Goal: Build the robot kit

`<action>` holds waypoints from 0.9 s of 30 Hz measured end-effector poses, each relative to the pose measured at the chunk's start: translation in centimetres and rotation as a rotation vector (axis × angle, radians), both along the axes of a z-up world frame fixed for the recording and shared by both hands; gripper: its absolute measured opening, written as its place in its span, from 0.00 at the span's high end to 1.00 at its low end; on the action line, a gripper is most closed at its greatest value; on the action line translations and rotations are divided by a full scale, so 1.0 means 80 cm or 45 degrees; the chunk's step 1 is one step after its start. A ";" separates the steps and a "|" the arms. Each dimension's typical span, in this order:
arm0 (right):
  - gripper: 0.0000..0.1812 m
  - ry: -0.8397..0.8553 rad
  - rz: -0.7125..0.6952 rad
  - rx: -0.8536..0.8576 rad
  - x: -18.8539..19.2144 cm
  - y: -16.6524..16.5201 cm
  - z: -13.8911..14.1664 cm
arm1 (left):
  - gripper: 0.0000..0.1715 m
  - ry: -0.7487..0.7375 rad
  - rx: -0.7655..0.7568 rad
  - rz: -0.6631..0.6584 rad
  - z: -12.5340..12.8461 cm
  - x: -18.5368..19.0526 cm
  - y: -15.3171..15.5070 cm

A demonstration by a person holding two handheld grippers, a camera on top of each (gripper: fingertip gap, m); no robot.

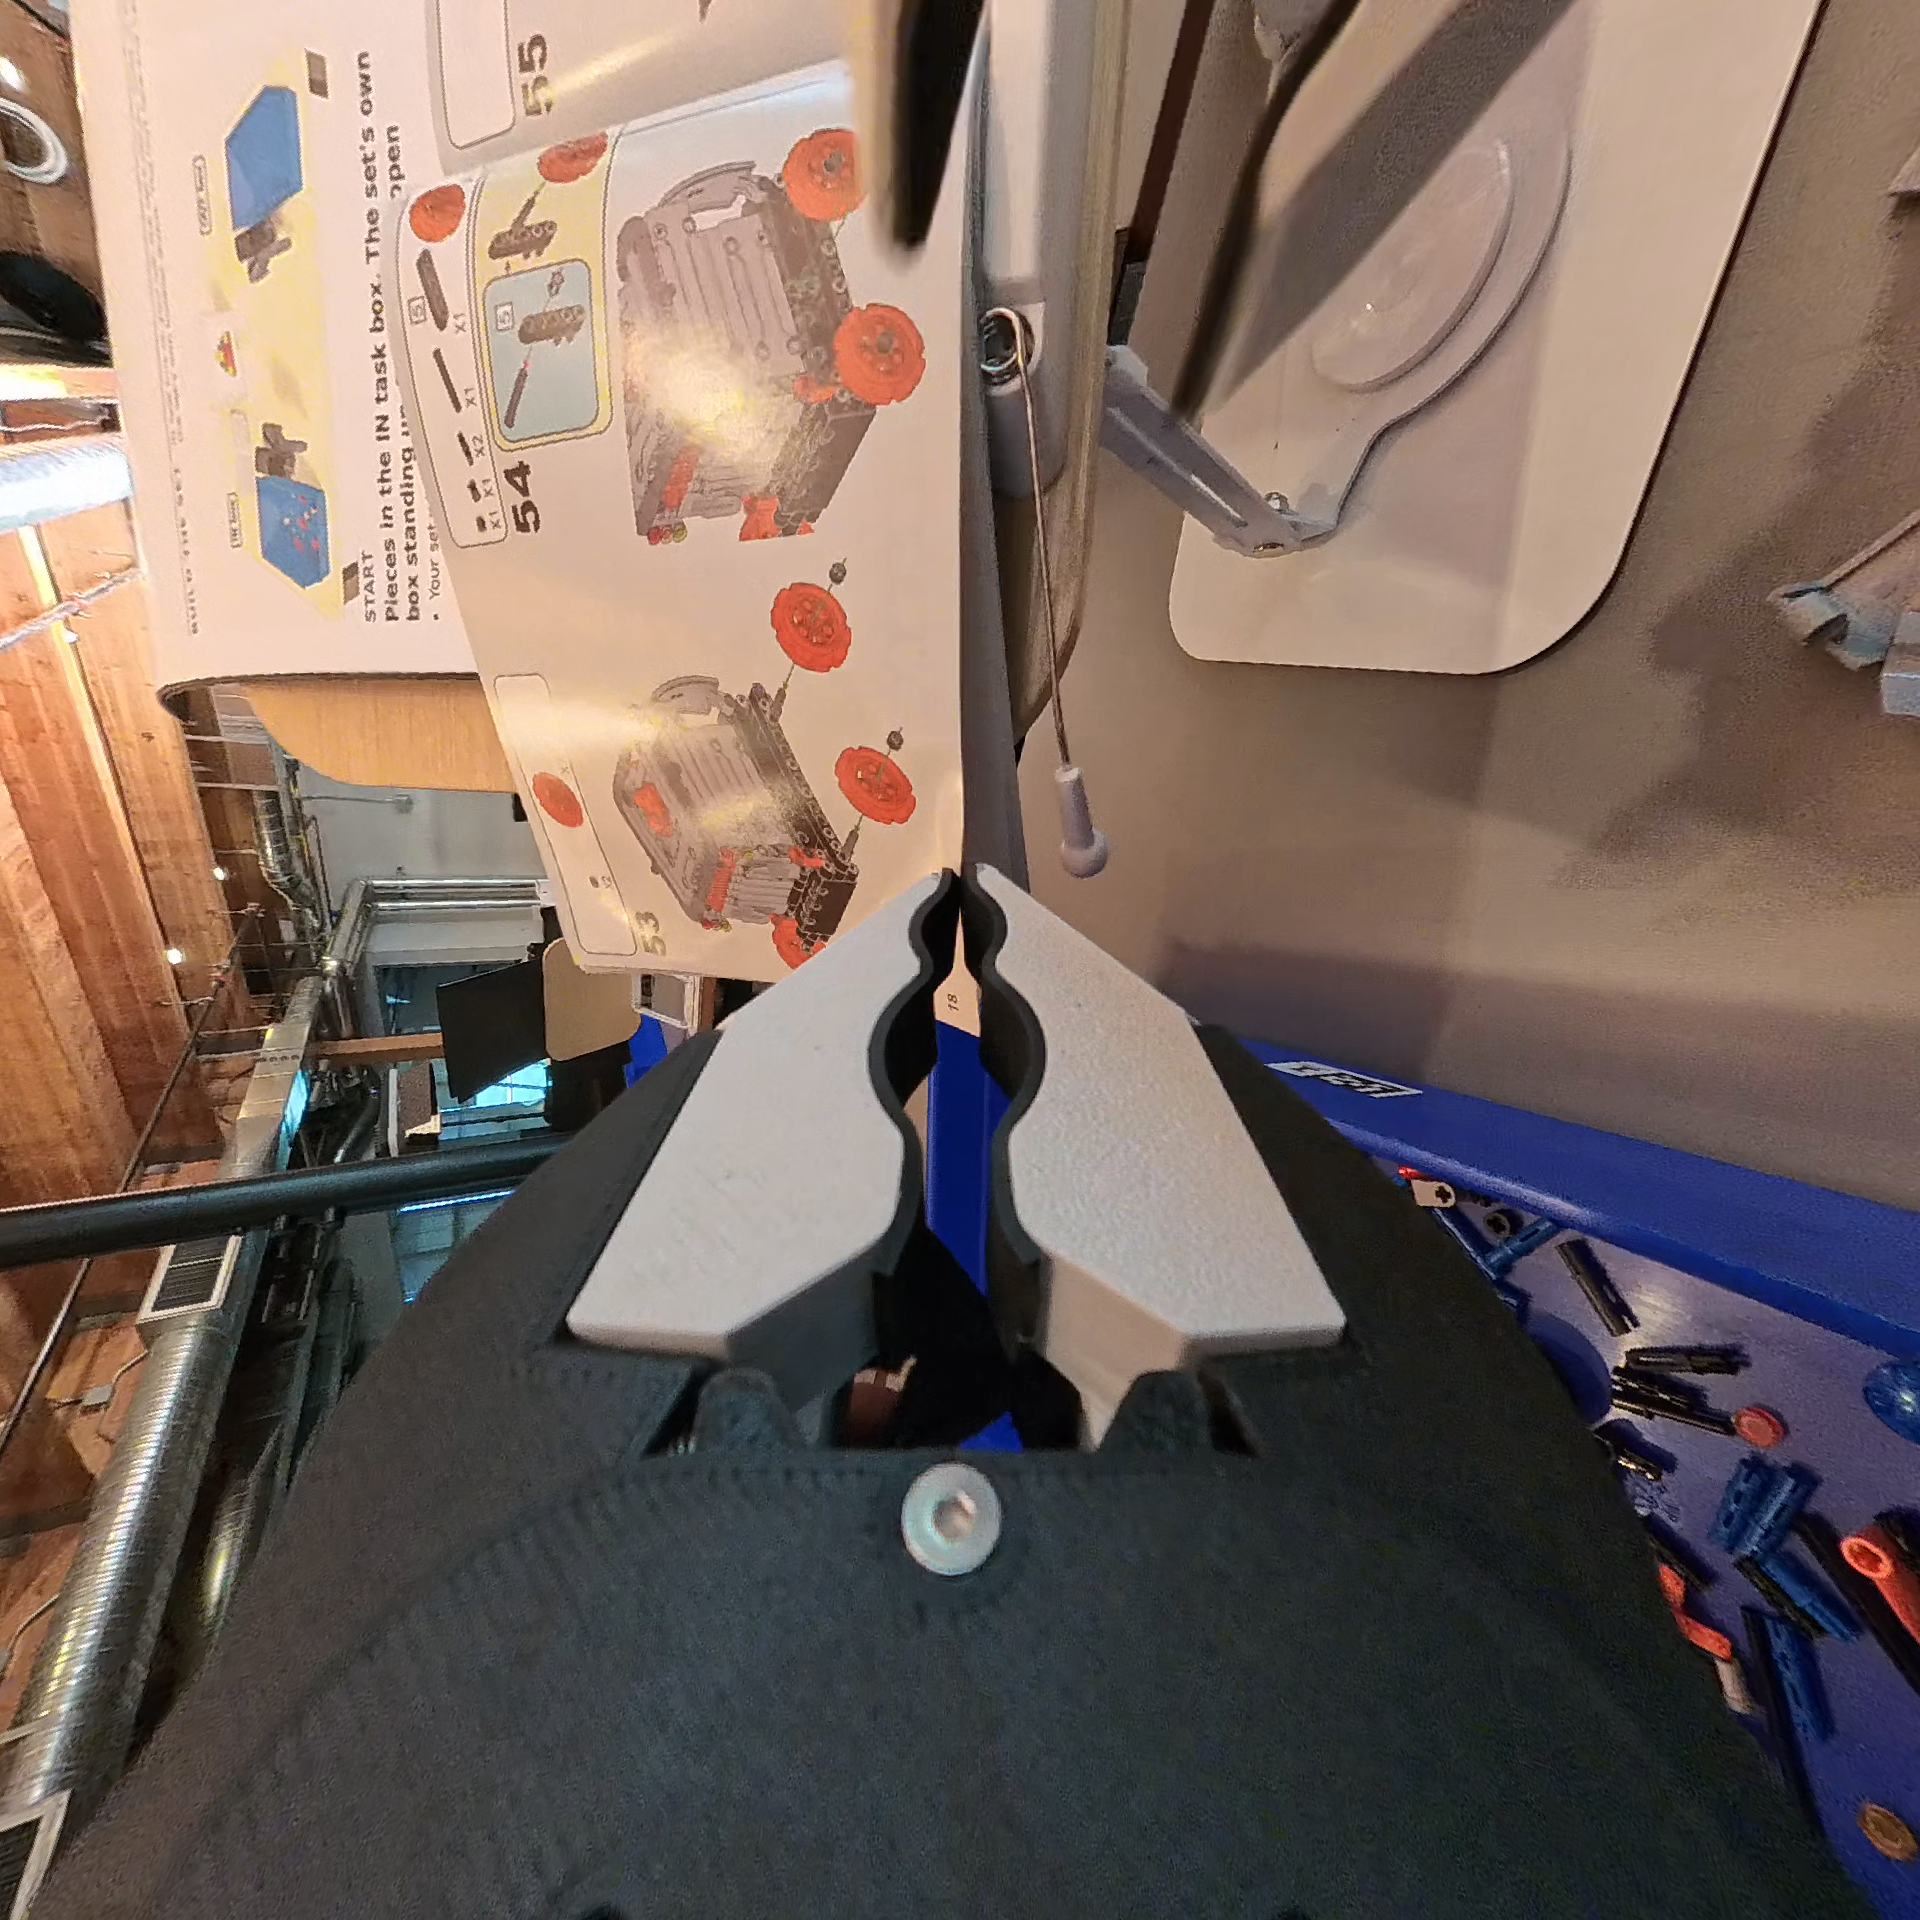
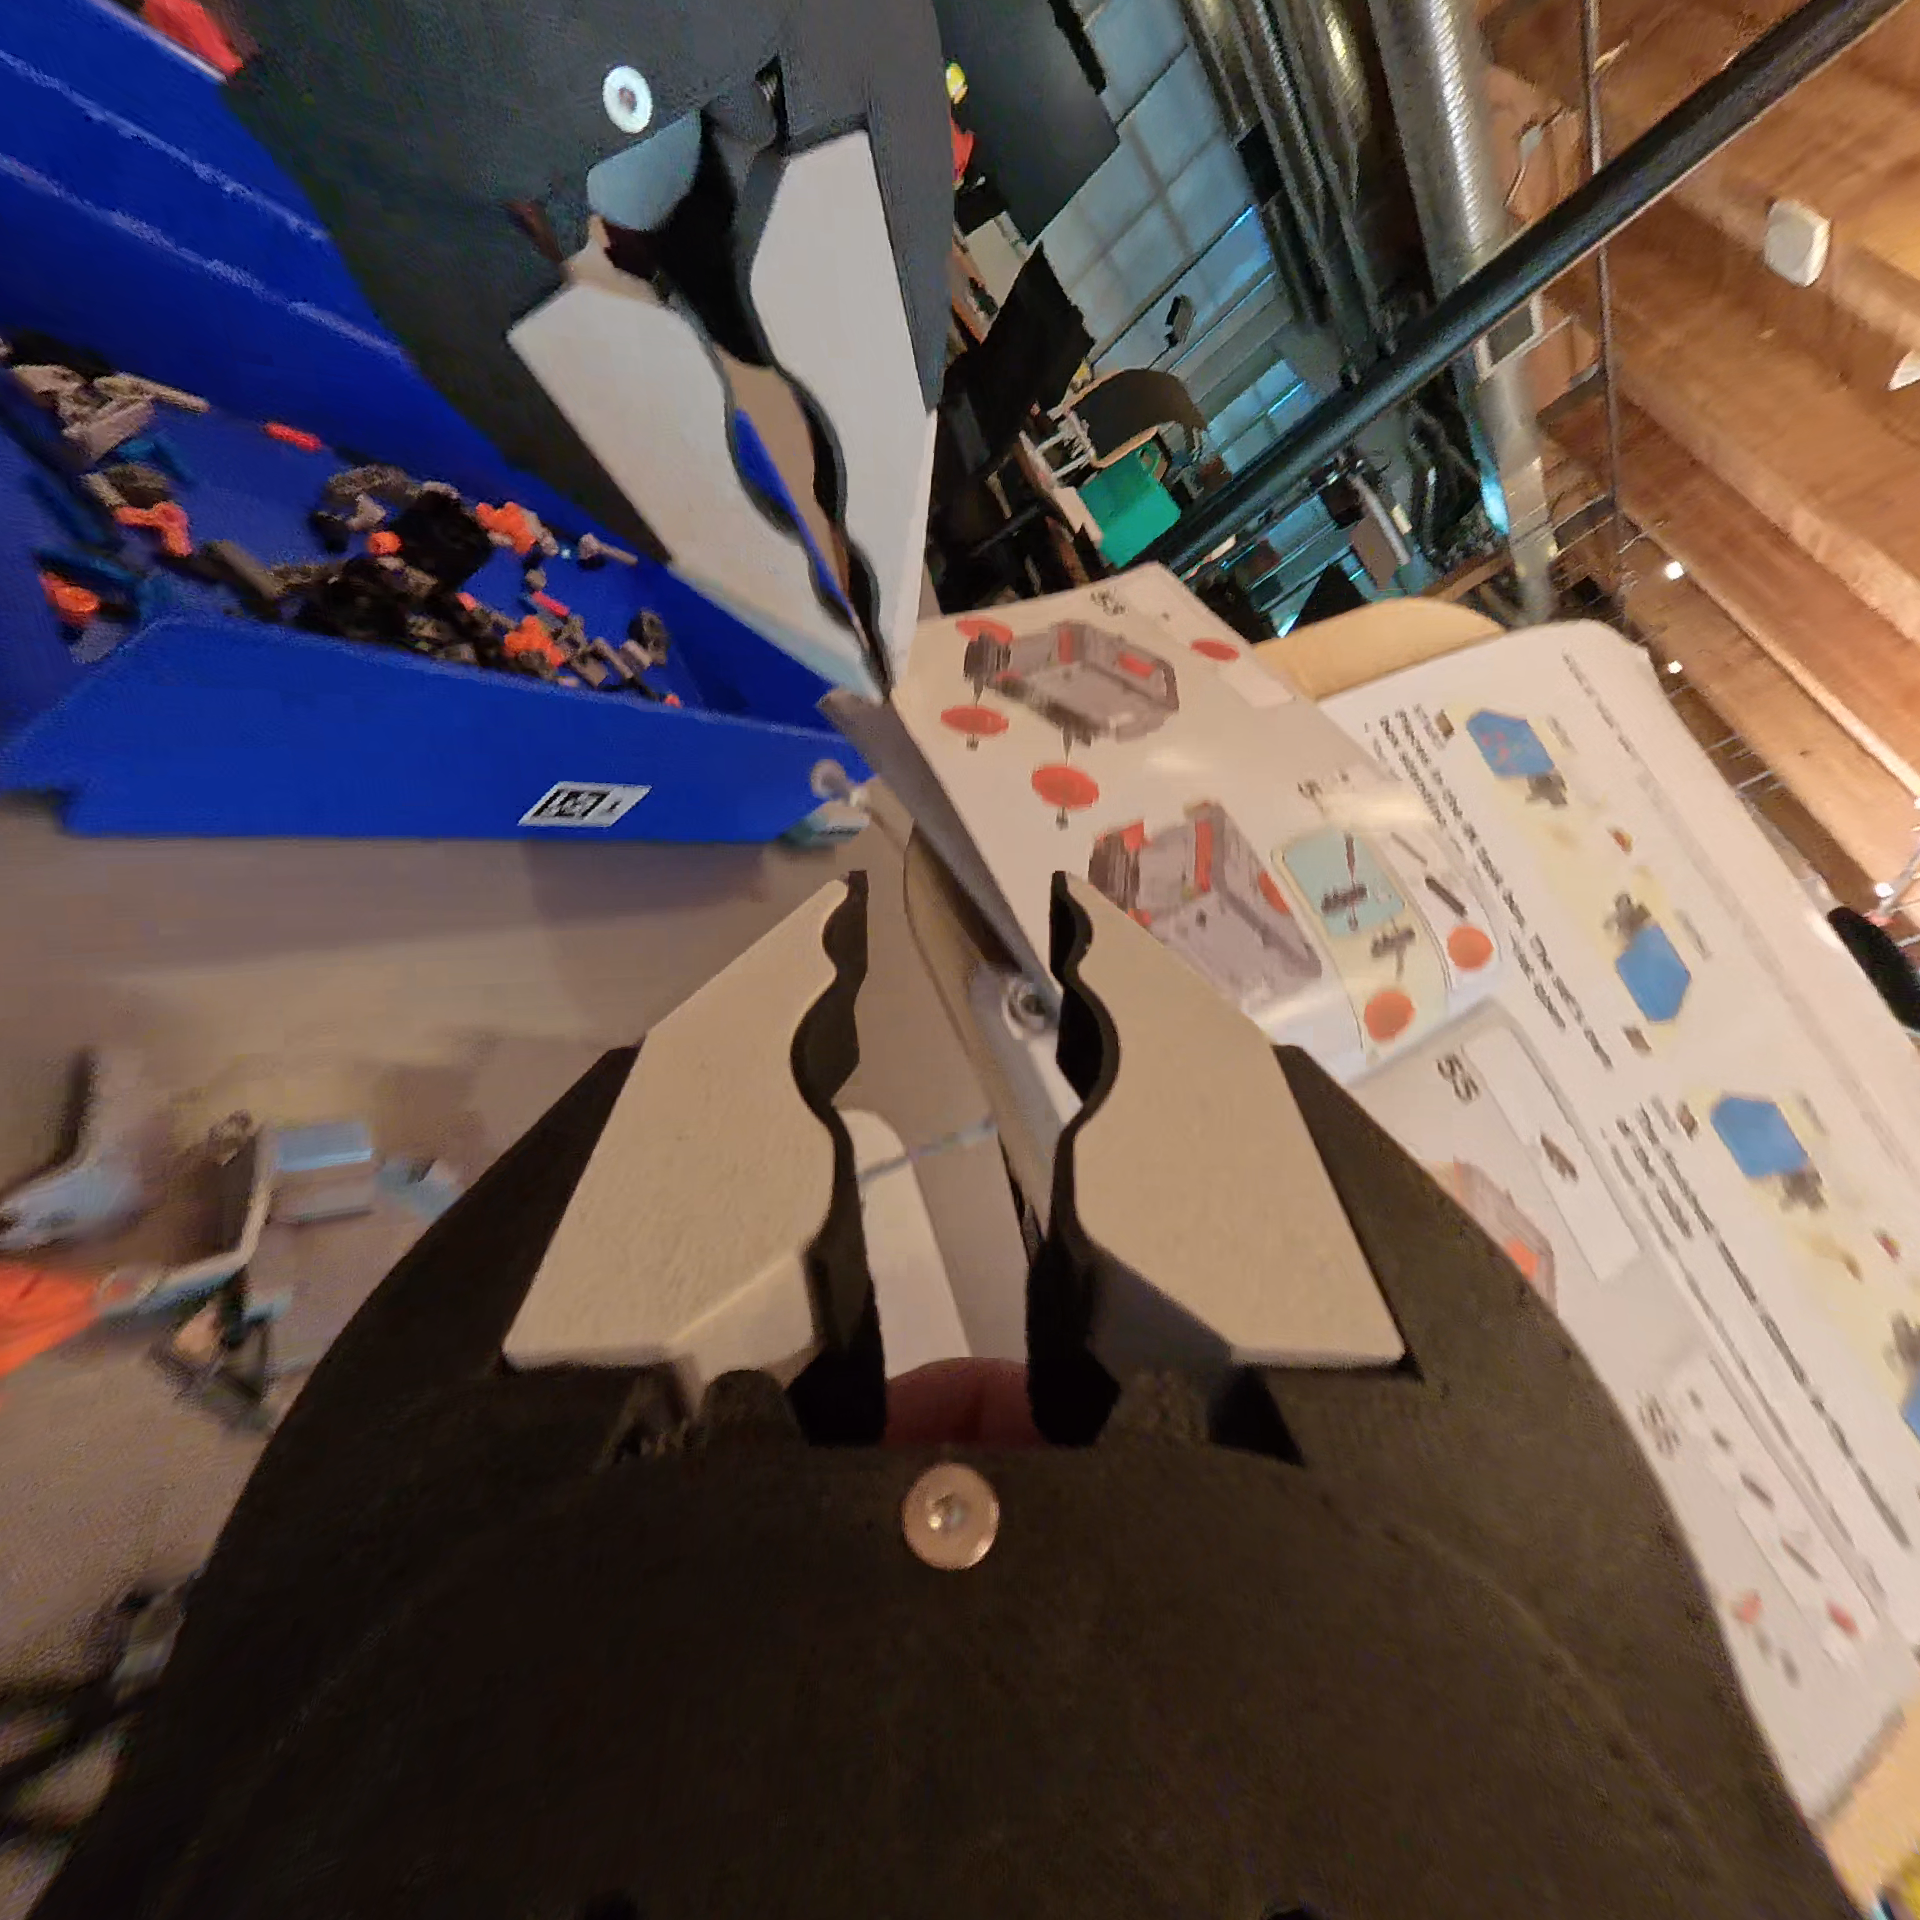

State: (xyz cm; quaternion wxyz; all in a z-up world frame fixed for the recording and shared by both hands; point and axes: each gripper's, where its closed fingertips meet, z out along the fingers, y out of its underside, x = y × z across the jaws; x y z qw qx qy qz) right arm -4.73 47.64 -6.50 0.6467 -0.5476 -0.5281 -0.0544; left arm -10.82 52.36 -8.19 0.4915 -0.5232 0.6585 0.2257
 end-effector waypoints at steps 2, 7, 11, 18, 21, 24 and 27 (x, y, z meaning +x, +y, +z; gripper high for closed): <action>0.85 -0.024 0.002 0.061 -0.022 0.015 0.000 | 1.00 0.011 0.014 -0.001 0.000 0.000 0.001; 0.90 -0.038 -0.065 0.121 -0.046 0.053 -0.008 | 1.00 0.018 0.023 -0.012 -0.001 0.001 0.000; 0.95 -0.037 -0.080 0.169 -0.058 0.059 -0.011 | 1.00 0.022 0.024 -0.001 0.000 -0.001 0.003; 1.00 -0.013 -0.097 0.187 -0.058 0.063 -0.013 | 1.00 -0.014 0.032 -0.012 0.006 0.000 0.002; 1.00 -0.022 -0.087 0.180 -0.058 0.061 -0.015 | 1.00 -0.021 0.037 -0.013 0.007 0.001 0.001; 1.00 -0.011 -0.074 0.169 -0.057 0.060 -0.015 | 1.00 -0.049 0.043 -0.020 0.010 0.002 0.000; 1.00 -0.006 -0.073 0.164 -0.057 0.061 -0.014 | 1.00 -0.068 0.056 -0.015 0.012 0.002 0.001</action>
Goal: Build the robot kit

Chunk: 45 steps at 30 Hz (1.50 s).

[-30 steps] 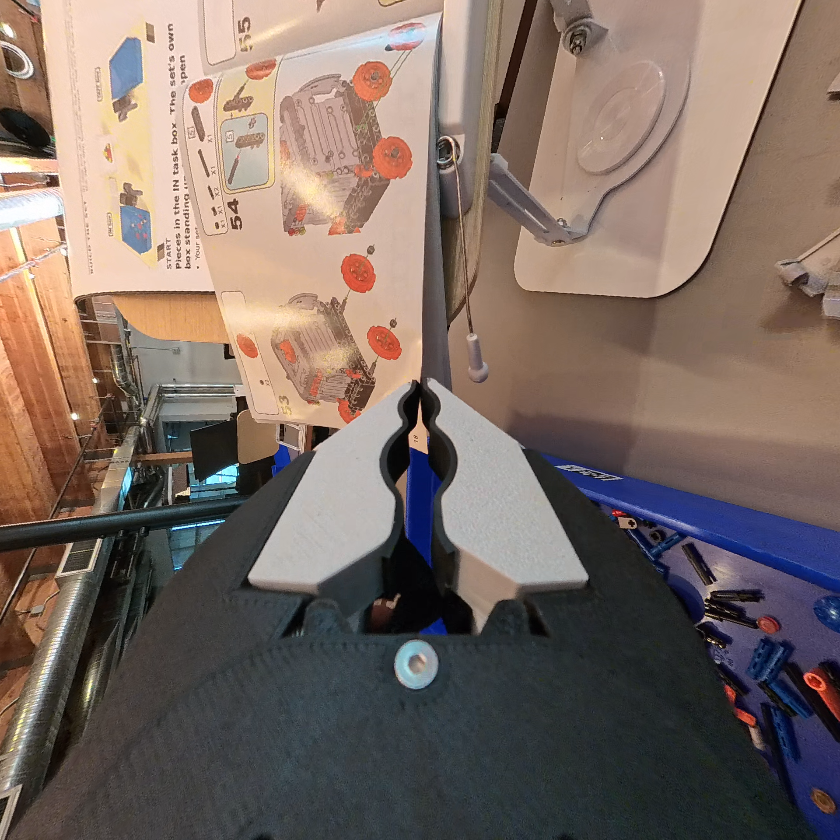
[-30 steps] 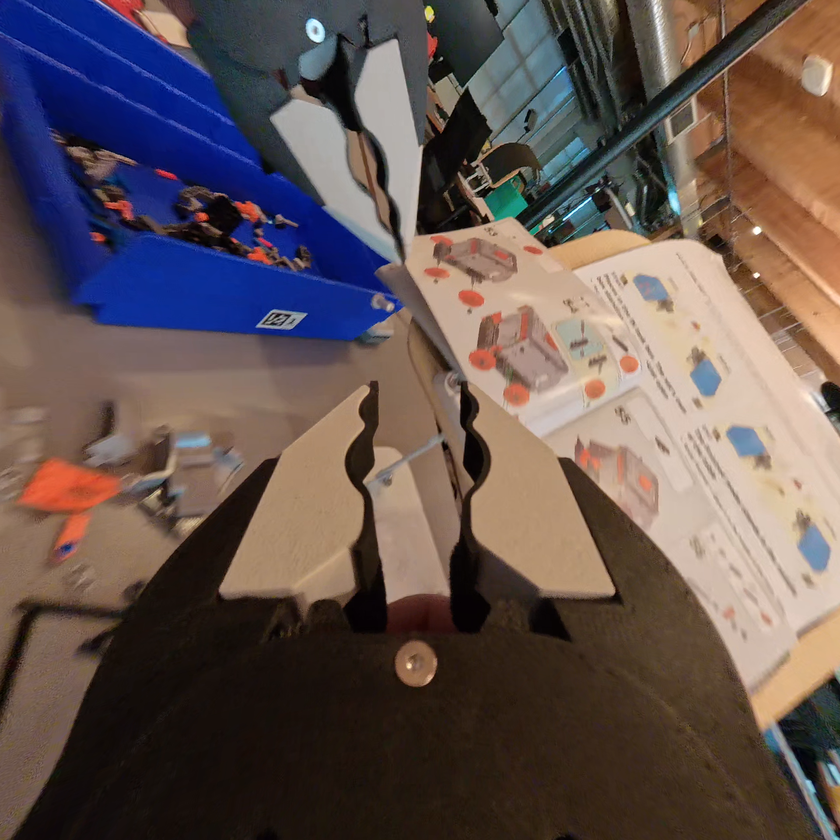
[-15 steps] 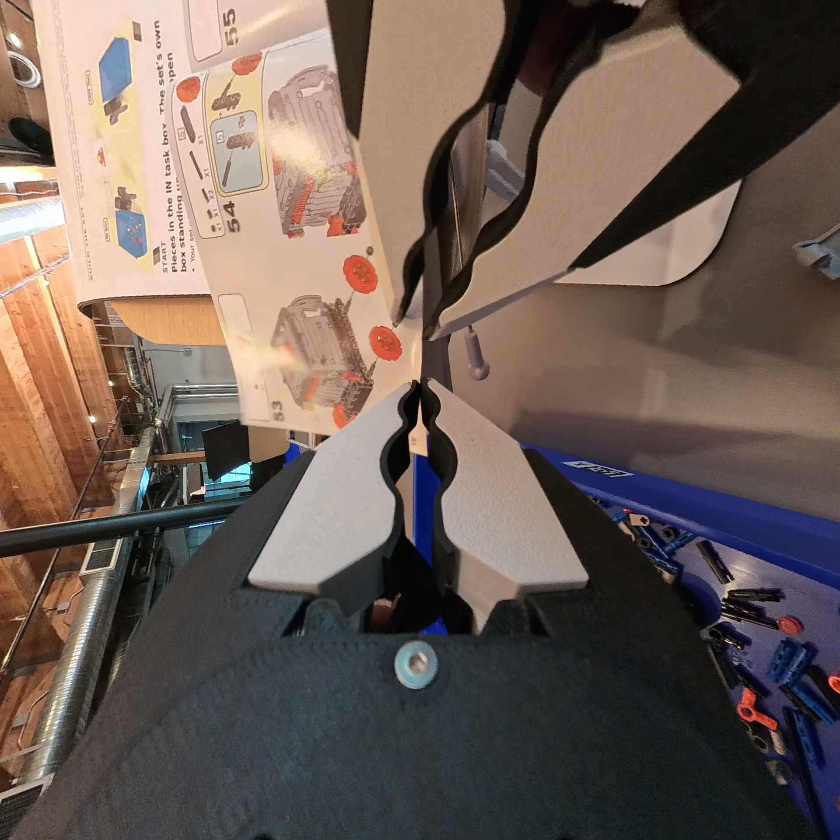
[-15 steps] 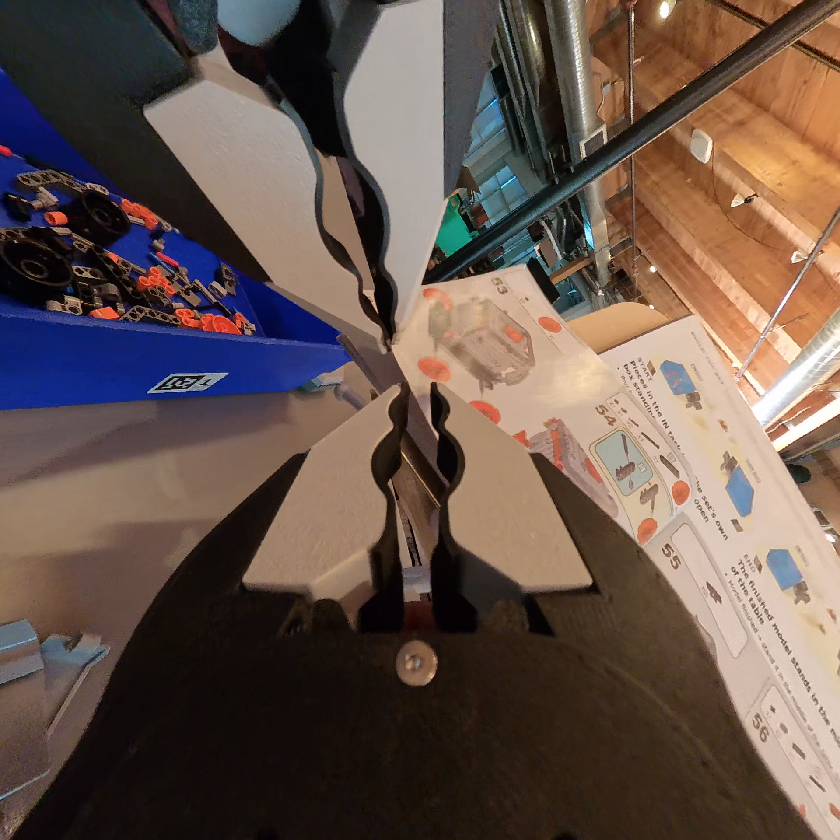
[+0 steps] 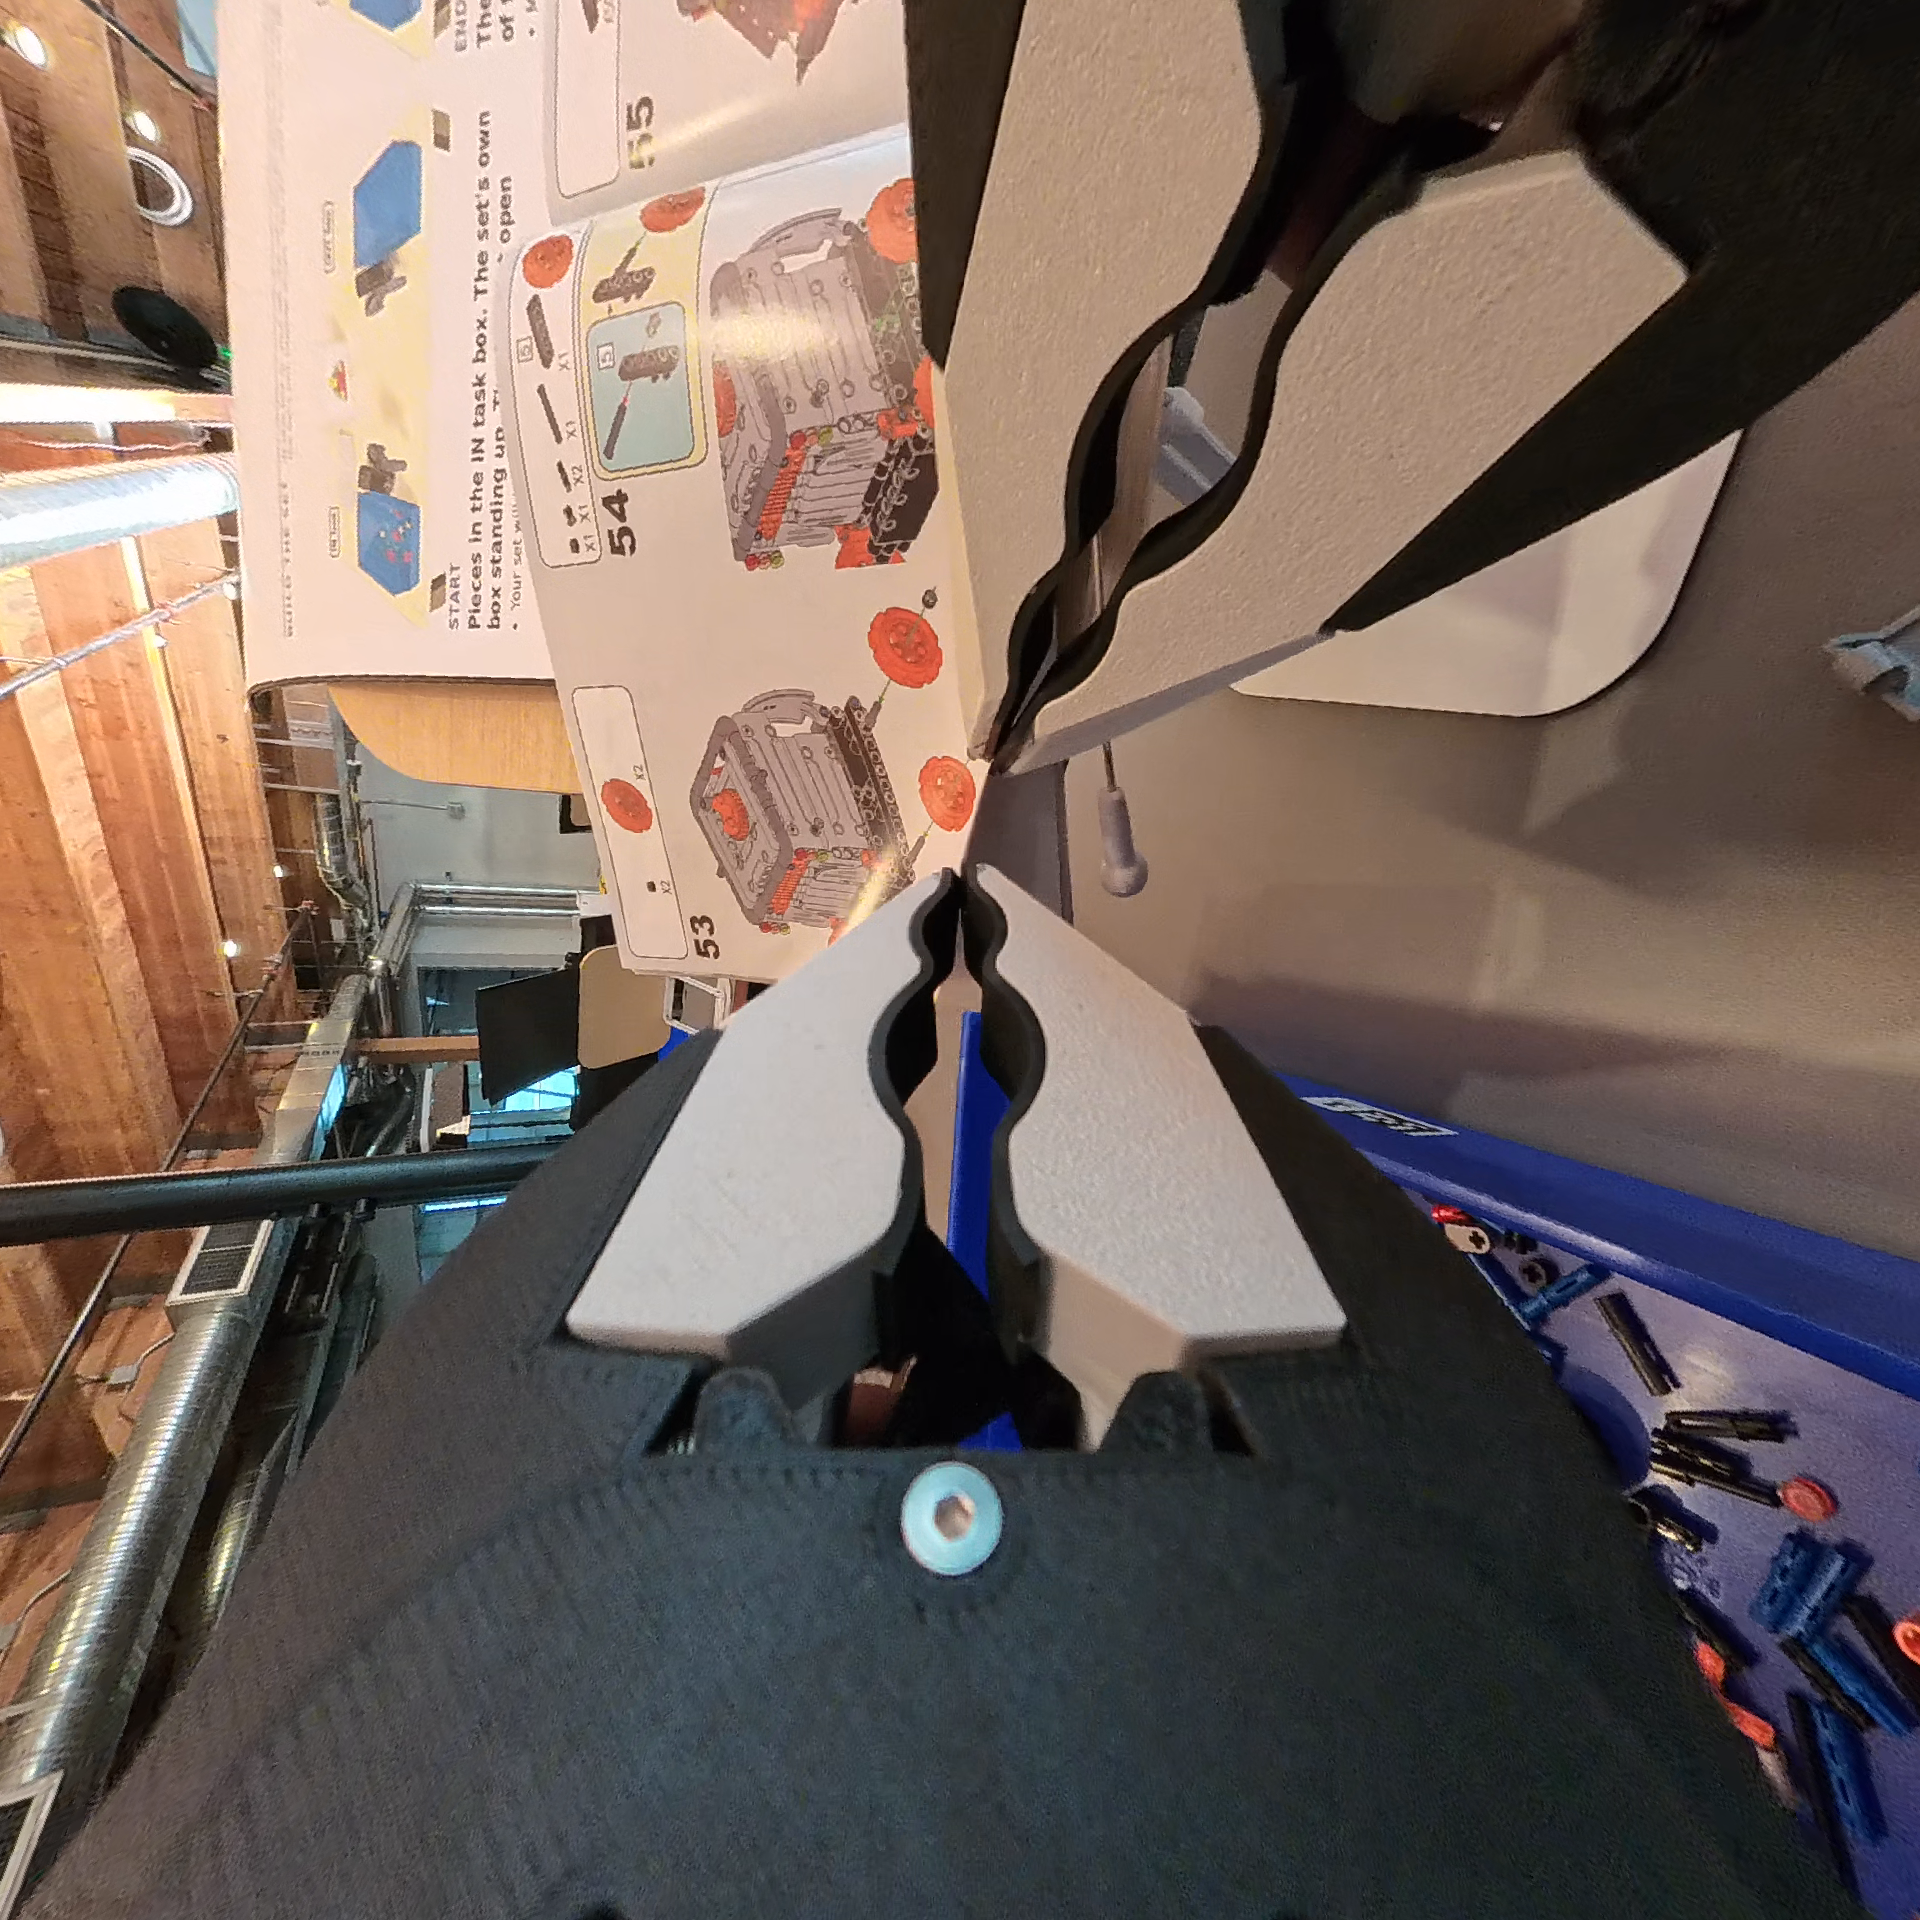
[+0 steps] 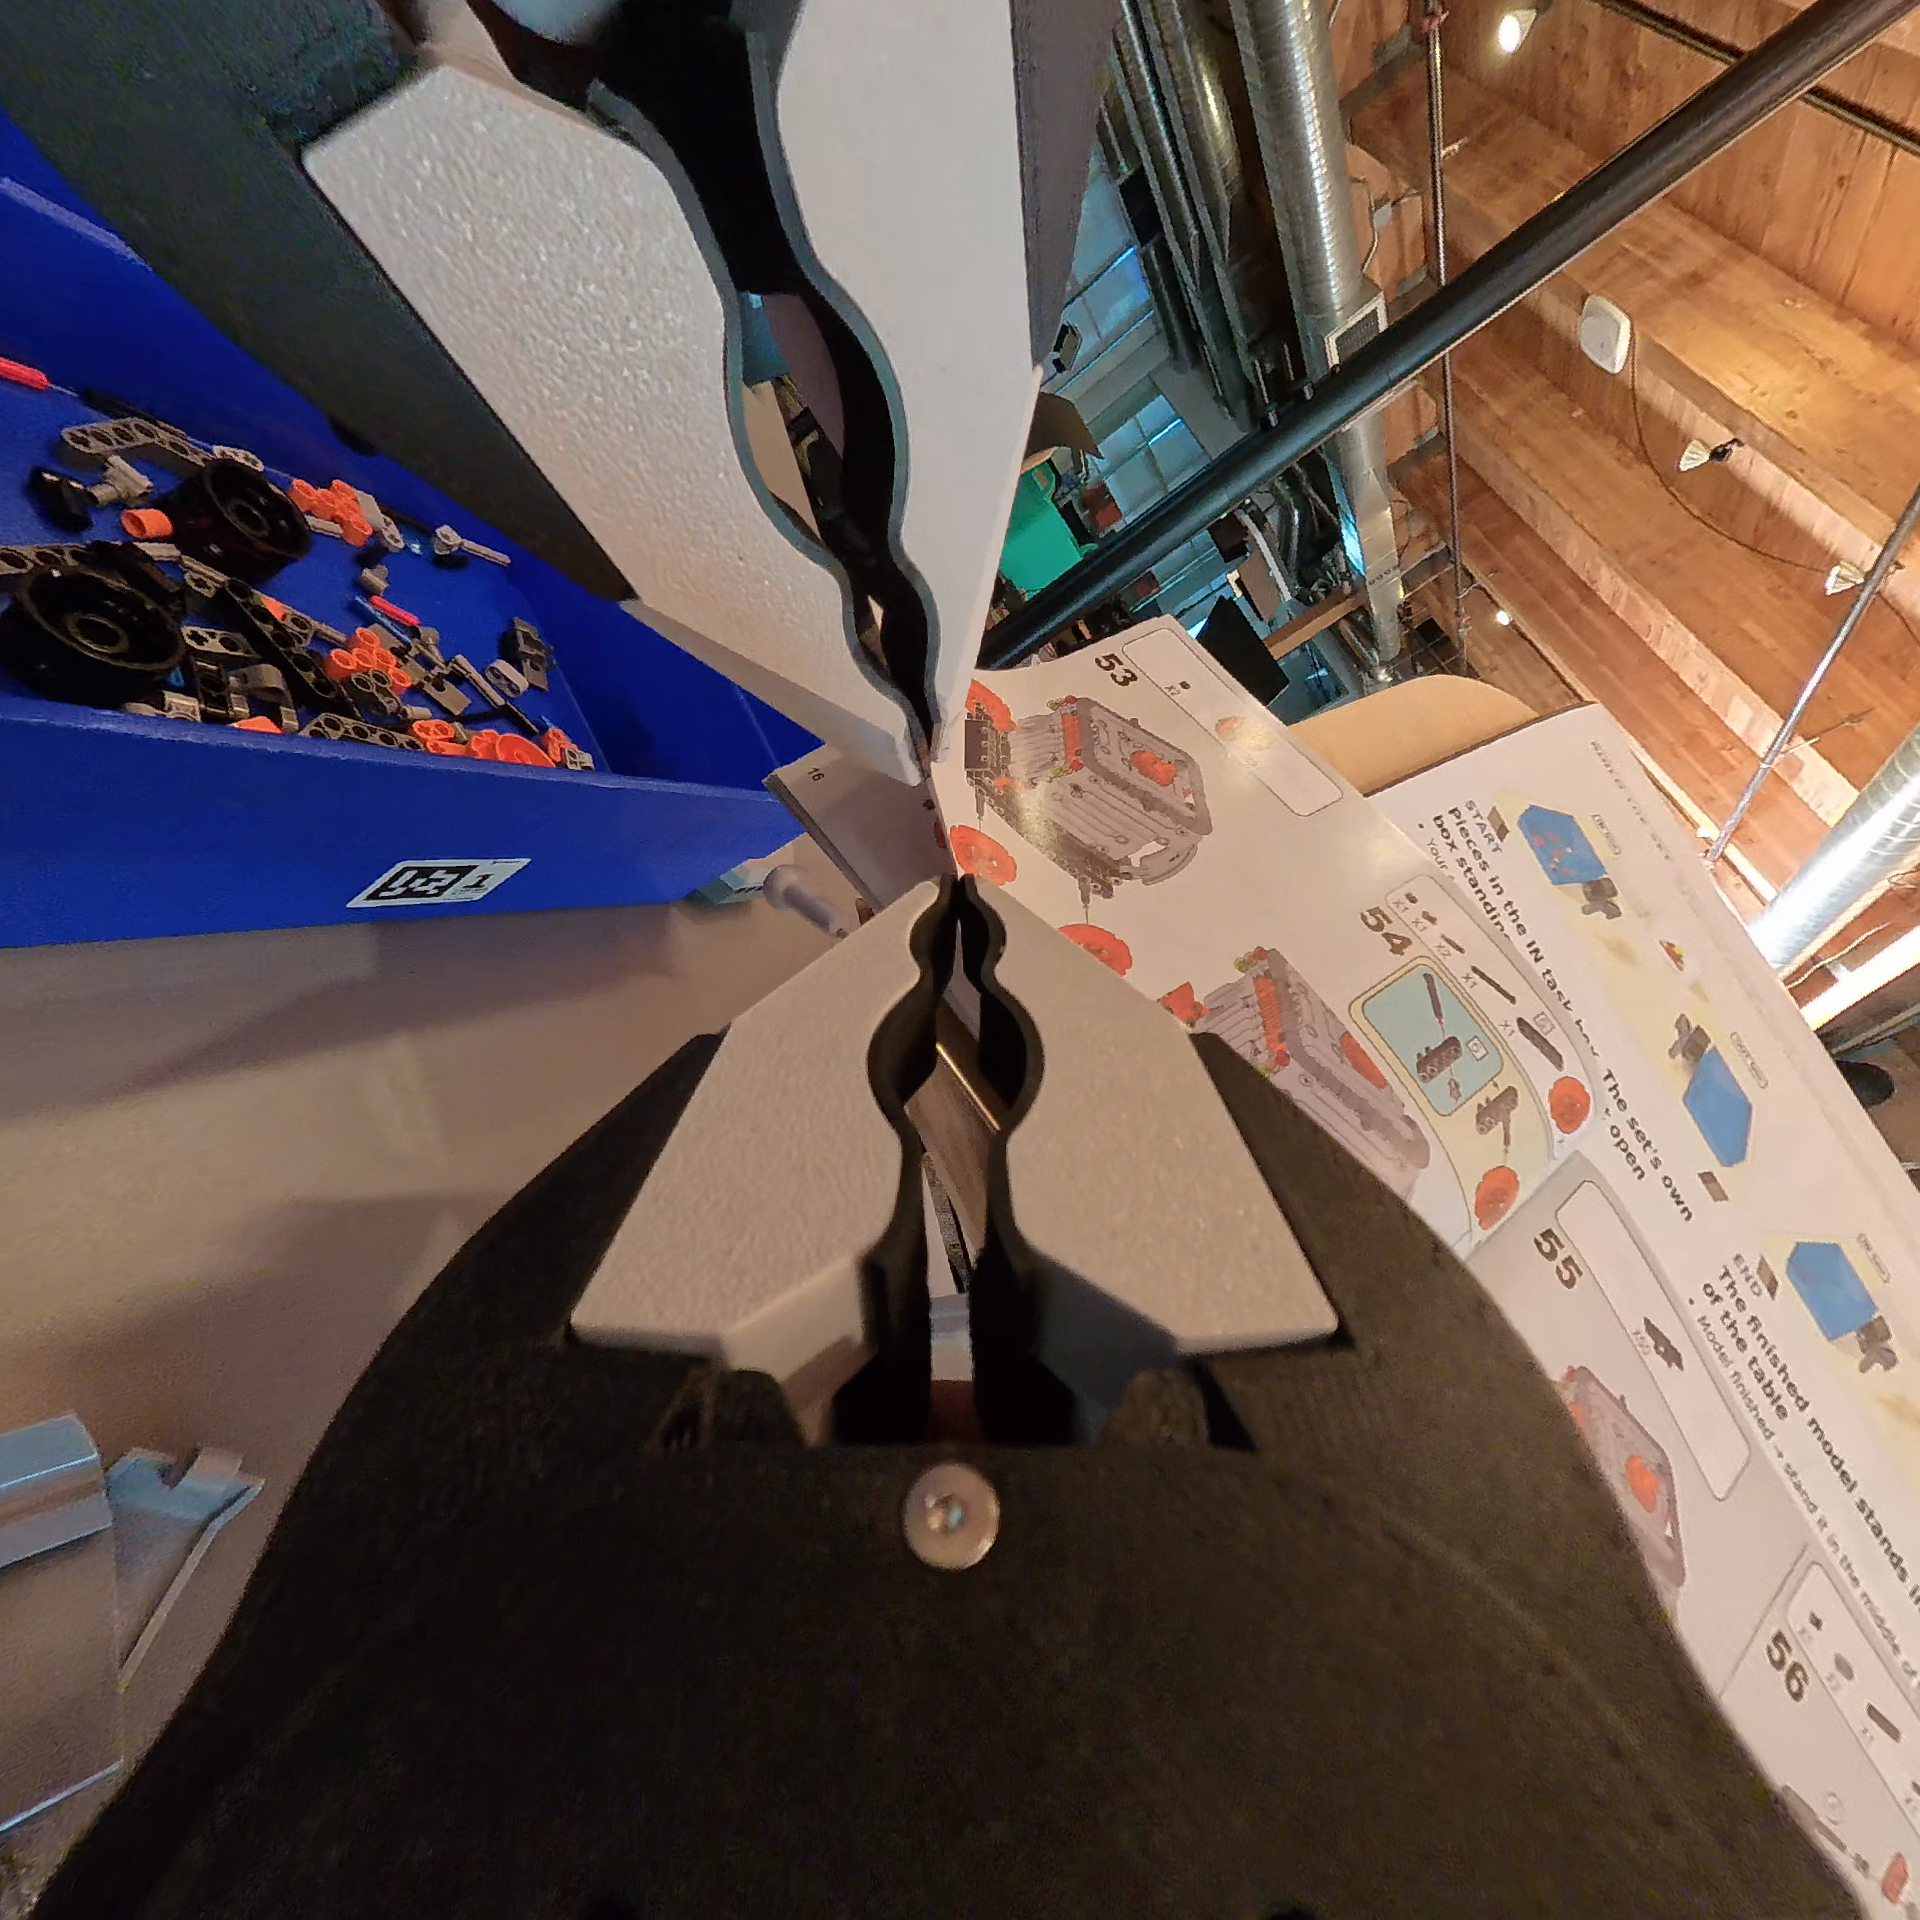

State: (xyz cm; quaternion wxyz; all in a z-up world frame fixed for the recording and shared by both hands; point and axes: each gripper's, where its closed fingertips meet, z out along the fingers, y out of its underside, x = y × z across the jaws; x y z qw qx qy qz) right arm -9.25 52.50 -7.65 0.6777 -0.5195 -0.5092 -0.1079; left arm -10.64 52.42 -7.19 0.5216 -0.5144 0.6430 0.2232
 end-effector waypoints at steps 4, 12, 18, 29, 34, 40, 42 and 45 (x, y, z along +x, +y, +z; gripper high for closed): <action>1.00 0.039 0.013 -0.013 -0.001 0.000 0.003 | 1.00 -0.061 0.023 0.004 0.008 0.000 0.000; 1.00 0.068 0.019 -0.029 0.000 -0.001 0.003 | 0.94 -0.234 0.016 0.083 0.008 -0.018 0.004; 1.00 0.059 0.021 -0.029 0.000 -0.002 0.003 | 0.94 -0.258 0.057 0.105 0.003 -0.021 0.009; 0.99 0.065 0.037 -0.055 -0.003 -0.007 0.003 | 0.99 -0.256 0.063 0.129 -0.002 -0.025 0.014; 0.96 0.025 0.045 -0.058 -0.003 -0.017 0.002 | 0.99 -0.256 0.051 0.141 -0.005 -0.026 0.015; 0.97 -0.056 0.070 -0.122 0.005 -0.046 -0.004 | 0.99 -0.252 0.046 0.155 -0.007 -0.028 0.015; 0.97 -0.096 0.079 -0.170 0.012 -0.062 -0.012 | 0.99 -0.265 0.041 0.163 -0.007 -0.029 0.015; 0.97 -0.146 0.100 -0.233 0.025 -0.094 -0.021 | 0.99 -0.298 0.033 0.164 -0.007 -0.030 0.016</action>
